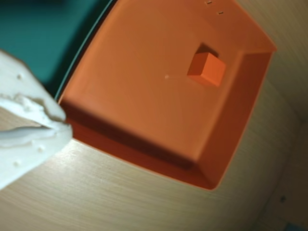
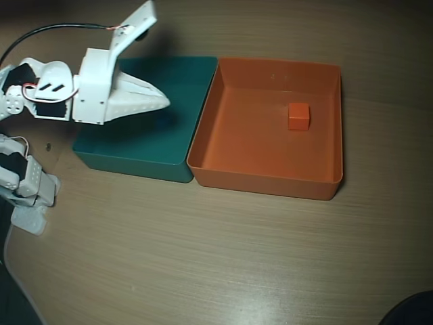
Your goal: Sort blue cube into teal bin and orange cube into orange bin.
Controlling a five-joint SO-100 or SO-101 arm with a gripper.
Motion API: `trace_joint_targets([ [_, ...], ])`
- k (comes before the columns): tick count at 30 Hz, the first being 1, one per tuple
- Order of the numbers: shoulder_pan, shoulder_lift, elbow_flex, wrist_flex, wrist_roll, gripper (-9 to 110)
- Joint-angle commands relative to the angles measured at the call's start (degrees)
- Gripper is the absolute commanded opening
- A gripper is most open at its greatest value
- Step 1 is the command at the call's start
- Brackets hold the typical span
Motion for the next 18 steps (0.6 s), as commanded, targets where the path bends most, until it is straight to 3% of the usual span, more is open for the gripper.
trace_joint_targets([
  [1, 0.7, 8.8, 4.5, -0.1, -0.2, -6],
  [18, -2.5, 40.2, 37.1, -0.1, -6.6, -6],
])
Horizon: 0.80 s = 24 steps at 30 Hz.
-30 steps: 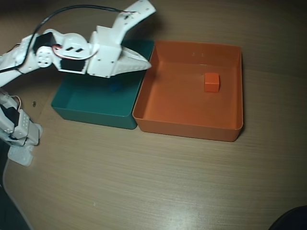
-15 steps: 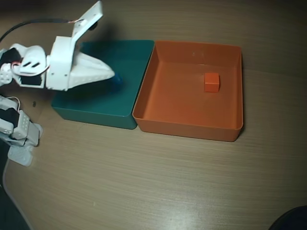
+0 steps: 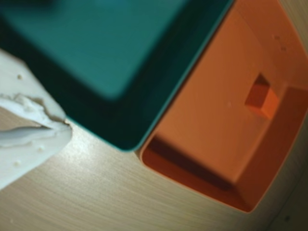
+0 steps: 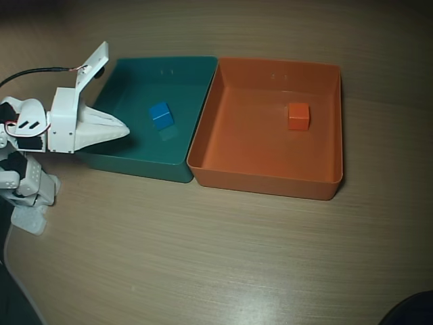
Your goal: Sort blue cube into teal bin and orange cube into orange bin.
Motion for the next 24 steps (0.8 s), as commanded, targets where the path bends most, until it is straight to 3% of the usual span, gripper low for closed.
trace_joint_targets([
  [1, 0.1, 6.2, 2.0, -0.1, -0.8, -6],
  [10, 2.3, 17.9, 13.1, -0.1, -0.4, -6],
  [24, 18.2, 34.6, 30.0, -0.1, -1.0, -6],
])
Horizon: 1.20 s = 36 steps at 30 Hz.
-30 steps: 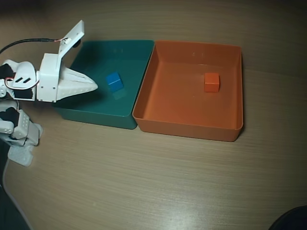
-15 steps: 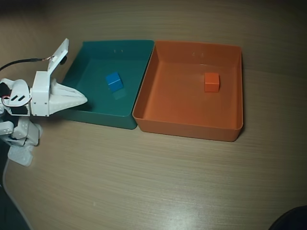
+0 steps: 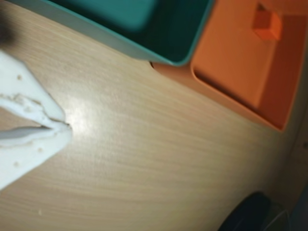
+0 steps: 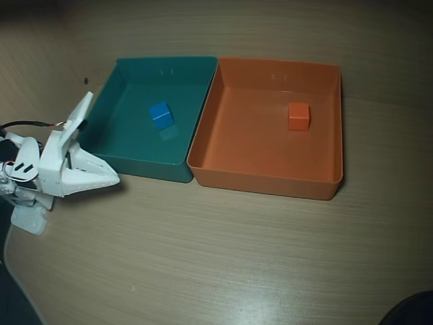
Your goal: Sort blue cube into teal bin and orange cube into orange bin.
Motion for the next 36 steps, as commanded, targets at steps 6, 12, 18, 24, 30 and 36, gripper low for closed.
trace_joint_targets([
  [6, 9.6, 1.1, 3.8, 6.1, 0.4, -6],
  [12, 11.6, 1.1, 3.8, 28.3, 0.3, -6],
  [18, 11.4, 1.3, 3.8, 45.7, 1.1, -6],
  [24, 11.7, 1.1, 3.8, 45.0, 5.6, -6],
  [30, 11.7, 1.1, 3.8, 45.4, 6.8, -6],
  [36, 11.1, 1.1, 3.8, 45.4, 6.8, -6],
])
